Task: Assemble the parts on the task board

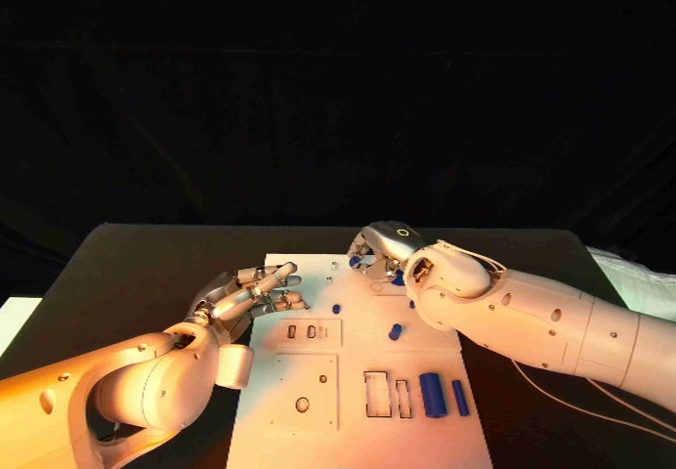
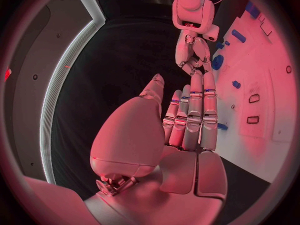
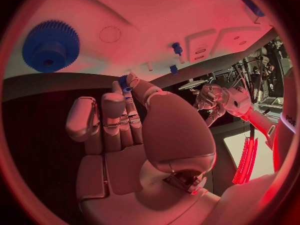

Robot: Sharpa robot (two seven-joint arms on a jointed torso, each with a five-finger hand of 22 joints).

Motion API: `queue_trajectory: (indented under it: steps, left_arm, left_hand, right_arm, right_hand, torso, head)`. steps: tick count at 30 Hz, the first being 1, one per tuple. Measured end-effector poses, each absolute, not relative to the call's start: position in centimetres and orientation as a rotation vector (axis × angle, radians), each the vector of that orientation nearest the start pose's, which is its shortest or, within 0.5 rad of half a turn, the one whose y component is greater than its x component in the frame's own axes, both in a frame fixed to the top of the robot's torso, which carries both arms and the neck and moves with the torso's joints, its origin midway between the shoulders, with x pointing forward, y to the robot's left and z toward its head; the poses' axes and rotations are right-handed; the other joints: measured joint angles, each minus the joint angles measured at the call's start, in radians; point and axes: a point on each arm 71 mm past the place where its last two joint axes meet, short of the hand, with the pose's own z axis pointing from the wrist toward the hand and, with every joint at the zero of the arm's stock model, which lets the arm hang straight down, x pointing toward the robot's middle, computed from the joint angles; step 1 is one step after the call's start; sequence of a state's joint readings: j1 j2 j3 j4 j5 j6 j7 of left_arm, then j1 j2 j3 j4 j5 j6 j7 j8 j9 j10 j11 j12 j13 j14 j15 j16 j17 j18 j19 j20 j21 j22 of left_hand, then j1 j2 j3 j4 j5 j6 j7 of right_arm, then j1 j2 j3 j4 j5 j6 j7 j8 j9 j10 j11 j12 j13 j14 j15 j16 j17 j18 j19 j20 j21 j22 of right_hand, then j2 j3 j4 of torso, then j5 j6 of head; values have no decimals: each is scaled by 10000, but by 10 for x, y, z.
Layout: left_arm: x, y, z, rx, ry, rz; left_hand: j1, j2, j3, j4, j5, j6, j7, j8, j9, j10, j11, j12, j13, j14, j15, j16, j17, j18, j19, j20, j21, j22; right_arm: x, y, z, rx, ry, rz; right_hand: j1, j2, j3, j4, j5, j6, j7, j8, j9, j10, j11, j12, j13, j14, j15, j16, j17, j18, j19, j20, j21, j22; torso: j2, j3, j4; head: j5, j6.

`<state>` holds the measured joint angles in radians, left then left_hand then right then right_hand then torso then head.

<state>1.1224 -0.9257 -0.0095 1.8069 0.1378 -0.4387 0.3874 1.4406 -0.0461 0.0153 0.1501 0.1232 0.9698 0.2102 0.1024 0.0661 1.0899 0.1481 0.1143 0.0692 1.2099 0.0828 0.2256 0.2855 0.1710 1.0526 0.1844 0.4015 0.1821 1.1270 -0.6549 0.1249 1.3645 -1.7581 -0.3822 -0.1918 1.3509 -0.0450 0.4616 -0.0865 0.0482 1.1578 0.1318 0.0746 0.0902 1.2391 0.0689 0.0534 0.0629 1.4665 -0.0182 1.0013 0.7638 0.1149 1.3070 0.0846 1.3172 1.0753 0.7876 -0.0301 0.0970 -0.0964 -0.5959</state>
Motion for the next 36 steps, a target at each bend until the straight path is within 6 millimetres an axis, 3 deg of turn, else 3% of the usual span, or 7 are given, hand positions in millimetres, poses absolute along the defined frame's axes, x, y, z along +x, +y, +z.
queue_trajectory:
  steps: [15,30,36]
  left_arm:
    - [424,175,-183,-13408,14624,-16269]
    - [424,174,-183,-13417,14685,-16313]
    - [424,174,-183,-13424,14710,-16321]
  left_hand:
    - [0,0,0,0,0,0,0,0,1,0,0,-43,1,0,0,0,-1,1,0,0,0,-1]
    - [0,0,29,-28,0,0,0,1,2,0,0,-43,2,-1,1,0,13,0,-1,0,-1,-2]
    - [0,0,29,-28,0,0,0,1,2,0,0,-43,2,0,1,0,13,0,-1,0,-1,-2]
  right_arm:
    - [527,-130,-166,-2276,14270,5456]
    - [532,-123,-168,-2217,14357,5371]
    - [535,-122,-171,-2207,14485,5268]
  right_hand:
    - [39,-43,94,11,-5,-51,48,-34,-22,-127,57,38,-7,0,1,0,-135,1,-54,53,-2,-35]
    - [13,-69,164,83,29,-85,71,-78,-43,-183,109,23,8,-38,39,-1,-177,3,-89,88,36,-40]
    - [-83,-164,399,318,34,-187,143,-133,-42,-304,103,22,12,-73,75,-98,-330,4,-167,155,36,-156]
  torso:
    - [91,5,57]
    - [150,-4,97]
    - [159,-10,108]
  head:
    - [46,22]
    - [35,42]
    - [35,35]
